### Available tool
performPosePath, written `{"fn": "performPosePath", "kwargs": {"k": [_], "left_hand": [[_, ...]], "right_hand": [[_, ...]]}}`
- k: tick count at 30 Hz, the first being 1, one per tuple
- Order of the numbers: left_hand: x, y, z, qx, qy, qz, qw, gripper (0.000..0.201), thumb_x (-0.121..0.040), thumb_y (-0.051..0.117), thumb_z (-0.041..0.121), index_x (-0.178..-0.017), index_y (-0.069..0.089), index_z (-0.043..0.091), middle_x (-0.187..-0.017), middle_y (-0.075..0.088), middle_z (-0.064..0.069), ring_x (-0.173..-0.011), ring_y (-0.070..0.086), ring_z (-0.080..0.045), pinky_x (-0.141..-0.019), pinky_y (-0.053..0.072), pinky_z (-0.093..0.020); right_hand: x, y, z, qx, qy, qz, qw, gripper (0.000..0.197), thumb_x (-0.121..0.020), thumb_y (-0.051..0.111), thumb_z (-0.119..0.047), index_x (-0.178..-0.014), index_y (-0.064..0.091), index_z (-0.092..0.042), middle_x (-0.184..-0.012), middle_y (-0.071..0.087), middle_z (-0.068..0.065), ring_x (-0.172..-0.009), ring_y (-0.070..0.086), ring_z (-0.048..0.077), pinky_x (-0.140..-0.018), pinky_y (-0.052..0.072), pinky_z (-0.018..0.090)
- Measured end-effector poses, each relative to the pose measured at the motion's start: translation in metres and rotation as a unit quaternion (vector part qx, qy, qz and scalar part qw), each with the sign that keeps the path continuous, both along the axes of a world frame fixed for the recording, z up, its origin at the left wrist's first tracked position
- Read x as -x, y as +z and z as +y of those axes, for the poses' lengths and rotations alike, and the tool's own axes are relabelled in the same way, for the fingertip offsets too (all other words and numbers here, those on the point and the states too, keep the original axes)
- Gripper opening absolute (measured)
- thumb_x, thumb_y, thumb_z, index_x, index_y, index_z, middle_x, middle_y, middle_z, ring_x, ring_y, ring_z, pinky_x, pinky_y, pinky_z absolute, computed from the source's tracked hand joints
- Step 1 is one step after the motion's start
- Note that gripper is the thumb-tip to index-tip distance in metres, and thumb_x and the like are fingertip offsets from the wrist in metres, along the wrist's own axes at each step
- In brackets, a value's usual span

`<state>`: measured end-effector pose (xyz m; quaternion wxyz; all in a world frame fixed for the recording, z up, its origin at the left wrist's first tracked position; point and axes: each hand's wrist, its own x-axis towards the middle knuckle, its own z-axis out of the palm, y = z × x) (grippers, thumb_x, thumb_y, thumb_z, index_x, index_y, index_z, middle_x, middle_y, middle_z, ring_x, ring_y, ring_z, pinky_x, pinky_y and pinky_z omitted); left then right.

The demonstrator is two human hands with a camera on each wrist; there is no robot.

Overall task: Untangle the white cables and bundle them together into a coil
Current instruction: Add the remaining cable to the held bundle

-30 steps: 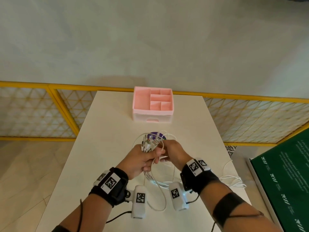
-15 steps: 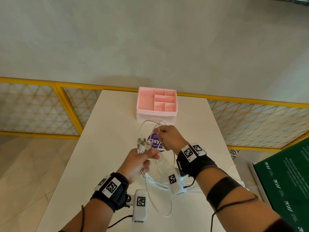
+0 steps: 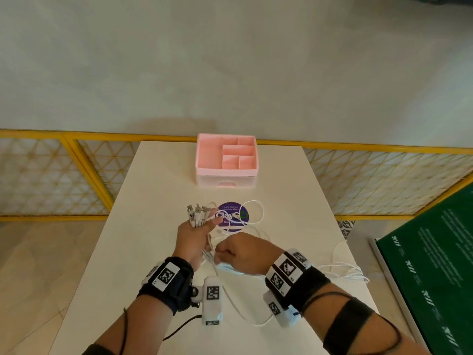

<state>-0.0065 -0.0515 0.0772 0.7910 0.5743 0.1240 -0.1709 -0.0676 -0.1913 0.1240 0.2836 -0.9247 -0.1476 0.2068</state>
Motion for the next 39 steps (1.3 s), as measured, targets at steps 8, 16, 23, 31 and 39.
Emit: {"fn": "performPosePath", "kwargs": {"k": [8, 16, 23, 31, 39], "left_hand": [[-0.028, -0.003, 0.022, 0.093, 0.094, 0.081, 0.988, 0.018, -0.099, 0.055, 0.002, -0.102, 0.068, 0.014, -0.101, 0.072, -0.009, -0.061, 0.044, -0.011, -0.037, 0.034, -0.018], [-0.025, -0.003, 0.016, 0.115, 0.072, 0.047, 0.990, 0.017, -0.102, 0.052, 0.008, -0.100, 0.064, 0.019, -0.101, 0.074, -0.011, -0.041, 0.034, -0.006, -0.038, 0.032, -0.018], [-0.013, 0.008, 0.012, 0.098, -0.013, 0.008, 0.995, 0.018, -0.101, 0.053, 0.007, -0.090, 0.063, 0.019, -0.098, 0.076, -0.011, -0.043, 0.029, -0.007, -0.040, 0.030, -0.020], [0.005, 0.014, 0.000, 0.091, -0.090, -0.022, 0.992, 0.012, -0.098, 0.057, 0.008, -0.095, 0.064, 0.017, -0.099, 0.074, -0.015, -0.042, 0.028, -0.007, -0.041, 0.029, -0.020], [0.006, 0.015, 0.001, 0.083, -0.089, -0.024, 0.992, 0.008, -0.097, 0.059, 0.008, -0.096, 0.062, 0.015, -0.112, 0.074, -0.017, -0.042, 0.026, -0.007, -0.041, 0.027, -0.020]], "right_hand": [[0.047, -0.012, -0.059, 0.074, -0.053, 0.213, 0.973, 0.019, -0.079, 0.062, -0.029, -0.082, 0.079, -0.020, -0.055, 0.061, -0.018, -0.058, 0.054, -0.003, -0.067, 0.041, 0.021], [0.077, -0.073, -0.154, 0.102, -0.329, 0.155, 0.926, 0.035, -0.091, 0.063, -0.034, -0.058, 0.070, -0.023, -0.056, 0.060, -0.009, -0.063, 0.058, 0.009, -0.064, 0.043, 0.023], [0.058, -0.088, -0.149, 0.130, -0.312, 0.132, 0.932, 0.028, -0.094, 0.052, -0.022, -0.118, 0.065, -0.016, -0.124, 0.062, 0.006, -0.114, 0.059, 0.022, -0.097, 0.045, 0.028], [0.012, -0.018, -0.031, -0.125, -0.229, -0.001, 0.965, 0.033, -0.099, 0.054, -0.045, -0.118, 0.065, -0.022, -0.115, 0.064, -0.008, -0.098, 0.061, 0.007, -0.083, 0.046, 0.022], [-0.006, -0.016, -0.018, -0.106, -0.209, -0.060, 0.970, 0.021, -0.099, 0.057, -0.023, -0.088, 0.073, -0.014, -0.085, 0.058, -0.003, -0.077, 0.054, 0.010, -0.077, 0.042, 0.023]]}}
